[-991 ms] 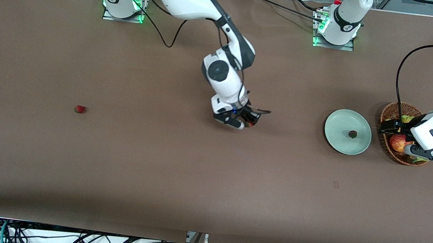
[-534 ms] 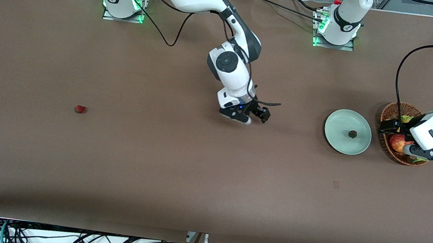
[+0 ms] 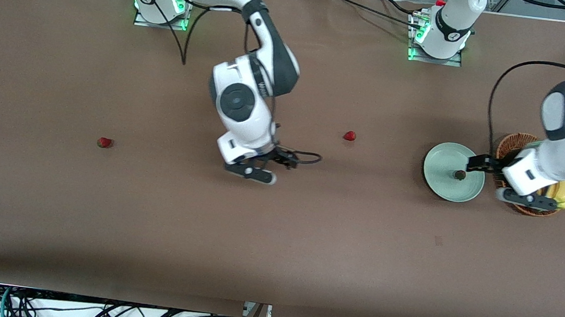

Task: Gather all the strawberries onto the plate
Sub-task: 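Carry the second strawberry toward the plate and release it with the right gripper, then grasp the second strawberry with the left gripper while the right gripper grasps the third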

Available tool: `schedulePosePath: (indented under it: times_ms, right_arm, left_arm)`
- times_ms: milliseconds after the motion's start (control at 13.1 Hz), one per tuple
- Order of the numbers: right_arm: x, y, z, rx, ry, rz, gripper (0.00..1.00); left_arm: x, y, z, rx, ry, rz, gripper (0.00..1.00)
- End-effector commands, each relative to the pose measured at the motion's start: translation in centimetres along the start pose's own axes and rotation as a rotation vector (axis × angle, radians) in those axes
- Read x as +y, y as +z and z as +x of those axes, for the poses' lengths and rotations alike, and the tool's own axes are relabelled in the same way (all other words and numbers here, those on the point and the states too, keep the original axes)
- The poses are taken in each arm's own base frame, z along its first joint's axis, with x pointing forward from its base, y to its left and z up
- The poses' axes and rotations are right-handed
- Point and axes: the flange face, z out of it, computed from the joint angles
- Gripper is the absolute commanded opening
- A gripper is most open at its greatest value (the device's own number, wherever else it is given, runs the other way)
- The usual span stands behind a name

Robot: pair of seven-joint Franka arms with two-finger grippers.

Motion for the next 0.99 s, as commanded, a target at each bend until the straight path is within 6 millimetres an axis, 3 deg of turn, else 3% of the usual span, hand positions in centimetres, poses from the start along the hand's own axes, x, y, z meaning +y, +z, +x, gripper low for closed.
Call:
schedulePosePath:
  times_ms: [0, 152, 381, 534, 610, 762, 915]
  right_arm:
    - [7.8, -1.8, 2.9, -0.054, -0.166, -0.083, 1.00]
    - [16.6, -2.0, 5.0, -0.115, -0.252, -0.116, 1.00]
    - [31.1, -1.2, 6.6, -0.147, -0.331, -0.146, 1.00]
    - [40.2, 1.6, 6.1, -0.100, -0.369, -0.192, 1.00]
    - [43.7, 2.8, 5.5, -0.087, -0.351, -0.205, 1.00]
    - [48.0, 3.8, 5.3, -0.090, -0.363, -0.149, 1.00]
    - [49.1, 4.6, 5.8, -0.068, -0.372, -0.131, 0.98]
  left_arm:
    - [6.2, 2.1, -1.4, 0.021, -0.077, -0.020, 1.00]
    - [11.2, 4.0, -3.3, 0.038, -0.108, -0.015, 1.00]
    - [19.7, 8.8, -7.0, 0.111, -0.147, -0.026, 1.00]
    - [23.3, 11.2, -8.6, 0.148, -0.161, -0.029, 1.00]
    - [24.8, 12.5, -9.2, 0.151, -0.176, -0.028, 1.00]
    - [26.3, 15.3, -9.6, 0.150, -0.195, 0.004, 1.00]
    - [27.4, 19.2, -9.9, 0.164, -0.217, 0.029, 1.00]
